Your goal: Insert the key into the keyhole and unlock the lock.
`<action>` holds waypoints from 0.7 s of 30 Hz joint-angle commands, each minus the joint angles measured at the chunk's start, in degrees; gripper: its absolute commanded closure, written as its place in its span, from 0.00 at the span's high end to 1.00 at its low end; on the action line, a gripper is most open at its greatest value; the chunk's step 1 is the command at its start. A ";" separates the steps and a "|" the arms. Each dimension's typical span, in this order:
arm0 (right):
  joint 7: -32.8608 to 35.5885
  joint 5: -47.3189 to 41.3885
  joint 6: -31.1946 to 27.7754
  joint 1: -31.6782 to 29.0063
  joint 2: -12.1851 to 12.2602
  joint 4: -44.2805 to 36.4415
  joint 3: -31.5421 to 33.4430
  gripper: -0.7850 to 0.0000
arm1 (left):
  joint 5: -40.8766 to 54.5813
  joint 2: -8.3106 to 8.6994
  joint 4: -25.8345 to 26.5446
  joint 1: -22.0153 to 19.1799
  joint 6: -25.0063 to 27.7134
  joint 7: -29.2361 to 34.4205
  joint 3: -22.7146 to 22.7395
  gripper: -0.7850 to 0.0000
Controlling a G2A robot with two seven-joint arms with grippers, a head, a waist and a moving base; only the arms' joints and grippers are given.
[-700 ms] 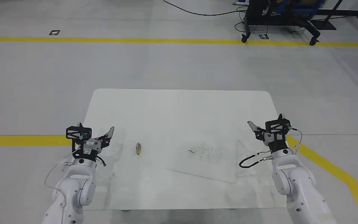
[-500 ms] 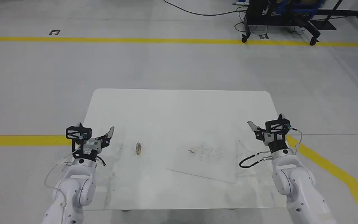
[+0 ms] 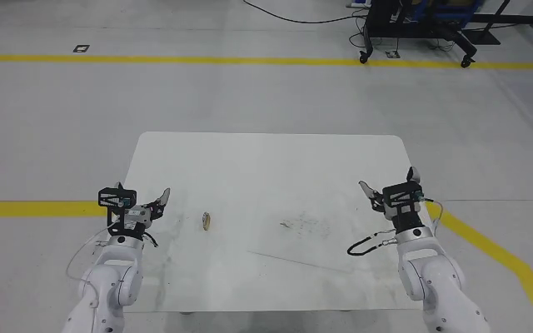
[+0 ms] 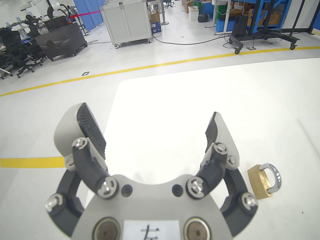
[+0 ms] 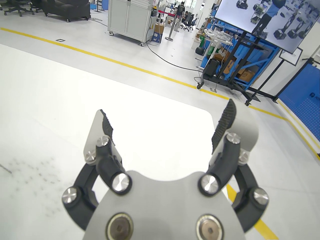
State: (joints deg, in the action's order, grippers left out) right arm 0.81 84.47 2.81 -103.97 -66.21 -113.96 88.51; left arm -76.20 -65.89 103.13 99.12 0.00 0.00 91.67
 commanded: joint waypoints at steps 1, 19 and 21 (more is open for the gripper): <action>0.47 0.33 -0.46 -0.22 0.02 -0.54 -0.07 1.00 | 0.00 0.00 0.00 0.00 0.00 0.00 0.00 1.00; 11.00 9.09 -15.58 10.26 0.19 2.21 -8.94 1.00 | 0.00 0.00 0.00 0.00 0.00 0.00 0.00 1.00; 12.62 7.99 -18.91 13.56 -0.06 4.55 -11.58 1.00 | 0.00 0.00 0.00 0.00 0.00 0.00 0.00 1.00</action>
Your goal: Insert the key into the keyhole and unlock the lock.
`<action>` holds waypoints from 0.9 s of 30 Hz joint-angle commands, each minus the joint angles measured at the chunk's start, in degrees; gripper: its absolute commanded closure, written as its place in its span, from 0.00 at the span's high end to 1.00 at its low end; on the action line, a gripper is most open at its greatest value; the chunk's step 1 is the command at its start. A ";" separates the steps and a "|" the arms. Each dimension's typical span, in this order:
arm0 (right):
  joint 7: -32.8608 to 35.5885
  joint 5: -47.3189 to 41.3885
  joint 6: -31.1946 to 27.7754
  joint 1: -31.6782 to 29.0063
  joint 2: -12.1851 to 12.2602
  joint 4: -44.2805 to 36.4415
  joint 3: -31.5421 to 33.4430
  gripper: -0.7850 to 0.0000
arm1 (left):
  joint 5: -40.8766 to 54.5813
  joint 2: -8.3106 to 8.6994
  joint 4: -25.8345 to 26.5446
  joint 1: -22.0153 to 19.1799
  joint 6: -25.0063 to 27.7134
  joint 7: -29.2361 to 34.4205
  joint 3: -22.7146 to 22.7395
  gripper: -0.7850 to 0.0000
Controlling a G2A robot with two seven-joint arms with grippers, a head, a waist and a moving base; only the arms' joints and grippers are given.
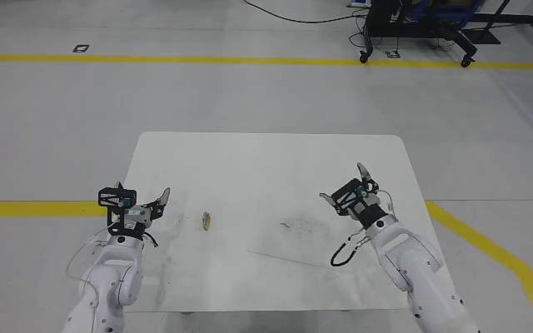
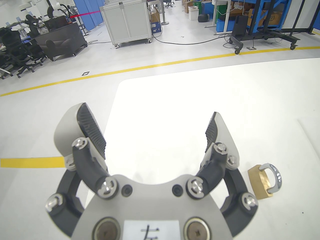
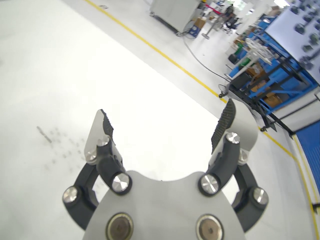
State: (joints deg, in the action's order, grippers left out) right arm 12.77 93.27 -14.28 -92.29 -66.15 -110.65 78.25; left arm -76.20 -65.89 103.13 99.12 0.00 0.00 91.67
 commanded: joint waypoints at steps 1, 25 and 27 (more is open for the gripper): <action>1.07 -1.24 -3.12 3.27 -0.22 2.36 -2.32 1.00 | 0.00 0.00 0.00 0.00 0.00 0.00 0.00 1.00; 4.78 -4.10 -28.34 14.19 -0.33 13.19 -11.68 1.00 | 0.00 0.00 0.00 0.00 0.00 0.00 0.00 1.00; 6.13 -3.83 -30.30 14.95 -0.24 13.69 -12.26 0.83 | 0.00 0.00 0.00 0.00 0.00 0.00 0.00 1.00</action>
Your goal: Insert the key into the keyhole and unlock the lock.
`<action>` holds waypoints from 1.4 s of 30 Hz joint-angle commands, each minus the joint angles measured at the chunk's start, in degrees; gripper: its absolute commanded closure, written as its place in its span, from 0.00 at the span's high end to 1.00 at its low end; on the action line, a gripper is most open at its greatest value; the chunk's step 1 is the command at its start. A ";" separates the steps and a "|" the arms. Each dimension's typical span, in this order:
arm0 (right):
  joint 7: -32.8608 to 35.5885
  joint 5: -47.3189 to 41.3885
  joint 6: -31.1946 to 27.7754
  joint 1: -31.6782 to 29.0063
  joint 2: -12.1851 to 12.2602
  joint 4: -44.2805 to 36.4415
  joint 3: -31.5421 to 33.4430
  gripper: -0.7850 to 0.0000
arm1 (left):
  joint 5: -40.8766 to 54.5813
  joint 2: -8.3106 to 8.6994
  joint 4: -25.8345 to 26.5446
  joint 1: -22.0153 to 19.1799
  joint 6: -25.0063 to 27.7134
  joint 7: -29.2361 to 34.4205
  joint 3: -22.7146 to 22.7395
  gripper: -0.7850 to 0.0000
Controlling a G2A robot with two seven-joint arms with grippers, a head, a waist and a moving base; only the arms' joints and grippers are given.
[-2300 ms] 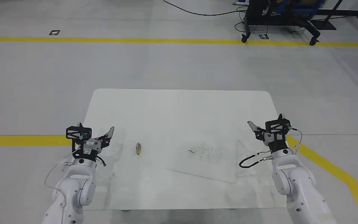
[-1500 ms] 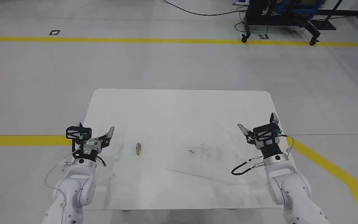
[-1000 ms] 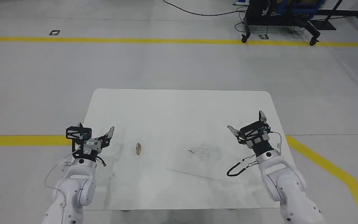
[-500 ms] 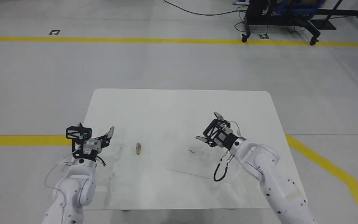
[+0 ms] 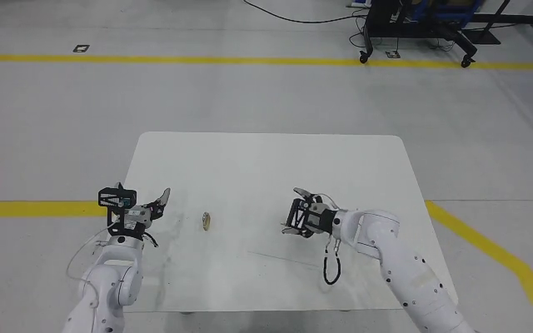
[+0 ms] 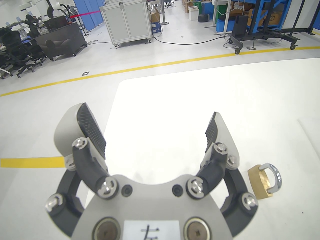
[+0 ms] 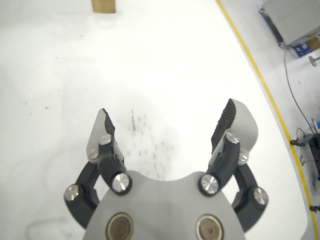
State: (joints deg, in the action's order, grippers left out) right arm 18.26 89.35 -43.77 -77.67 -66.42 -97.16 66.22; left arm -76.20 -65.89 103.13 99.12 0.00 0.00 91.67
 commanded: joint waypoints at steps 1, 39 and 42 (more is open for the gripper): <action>1.06 -0.22 -1.85 0.55 0.03 0.49 -0.65 0.59 | 0.00 0.00 0.00 0.00 0.00 0.00 0.00 1.00; -7.81 4.40 -0.68 1.90 1.50 -1.73 -1.83 0.00 | 0.00 0.00 0.00 0.00 0.00 0.00 0.00 1.00; -7.81 4.40 -0.68 1.90 1.50 -1.73 -1.83 0.00 | 0.00 0.00 0.00 0.00 0.00 0.00 0.00 1.00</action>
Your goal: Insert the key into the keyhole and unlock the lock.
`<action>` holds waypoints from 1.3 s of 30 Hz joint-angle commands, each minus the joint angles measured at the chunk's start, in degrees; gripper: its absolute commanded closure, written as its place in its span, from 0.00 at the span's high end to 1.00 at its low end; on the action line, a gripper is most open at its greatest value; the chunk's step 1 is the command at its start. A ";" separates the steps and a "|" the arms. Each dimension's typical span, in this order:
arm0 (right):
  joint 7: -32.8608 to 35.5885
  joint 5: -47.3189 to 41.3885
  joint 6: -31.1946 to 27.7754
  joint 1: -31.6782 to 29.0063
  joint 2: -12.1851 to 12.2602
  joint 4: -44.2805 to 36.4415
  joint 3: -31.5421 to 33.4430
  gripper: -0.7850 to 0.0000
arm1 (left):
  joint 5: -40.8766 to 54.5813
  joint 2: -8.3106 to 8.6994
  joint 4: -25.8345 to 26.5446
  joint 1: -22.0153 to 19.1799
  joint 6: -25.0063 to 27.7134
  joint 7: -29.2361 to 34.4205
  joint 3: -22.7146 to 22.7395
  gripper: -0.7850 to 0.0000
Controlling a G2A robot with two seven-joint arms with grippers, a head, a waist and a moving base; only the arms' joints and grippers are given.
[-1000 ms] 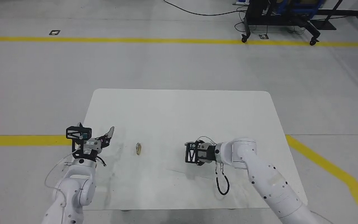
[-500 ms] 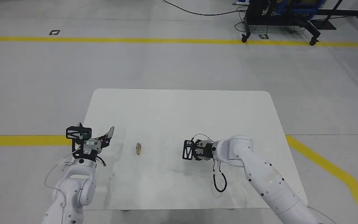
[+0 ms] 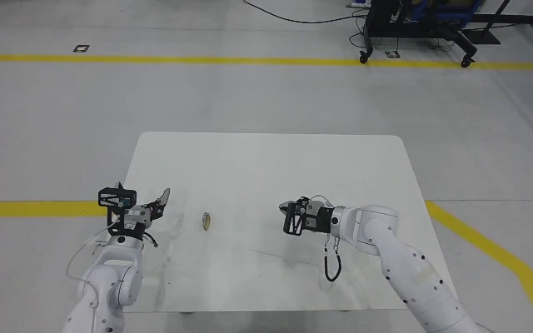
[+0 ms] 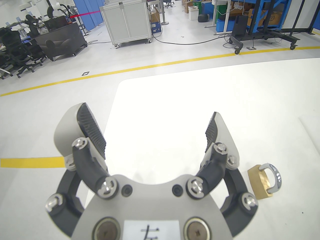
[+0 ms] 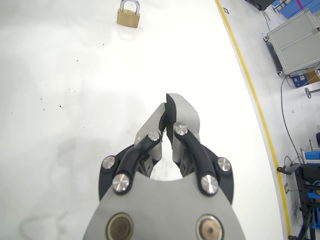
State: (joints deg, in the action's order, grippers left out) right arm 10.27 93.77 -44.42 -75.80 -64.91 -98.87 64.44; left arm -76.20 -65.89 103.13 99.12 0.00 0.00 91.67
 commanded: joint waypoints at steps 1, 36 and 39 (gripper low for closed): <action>0.18 -0.03 -0.04 0.03 -0.01 -0.02 -0.06 0.00 | 0.00 0.00 0.00 0.00 0.00 0.00 0.00 1.00; -23.64 -44.07 -13.41 3.44 -1.87 16.38 -2.12 0.00 | 36.96 -1.17 4.41 -5.19 18.03 3.33 -5.07 1.00; -23.53 -49.39 -13.58 5.30 -2.39 18.84 -4.30 0.00 | 51.82 -1.25 1.30 -10.53 22.96 14.45 -8.09 1.00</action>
State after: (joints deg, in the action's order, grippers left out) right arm -13.32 46.27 -58.04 -71.14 -67.17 -80.93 60.72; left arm -33.82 -67.13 105.80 90.77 21.43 9.30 84.77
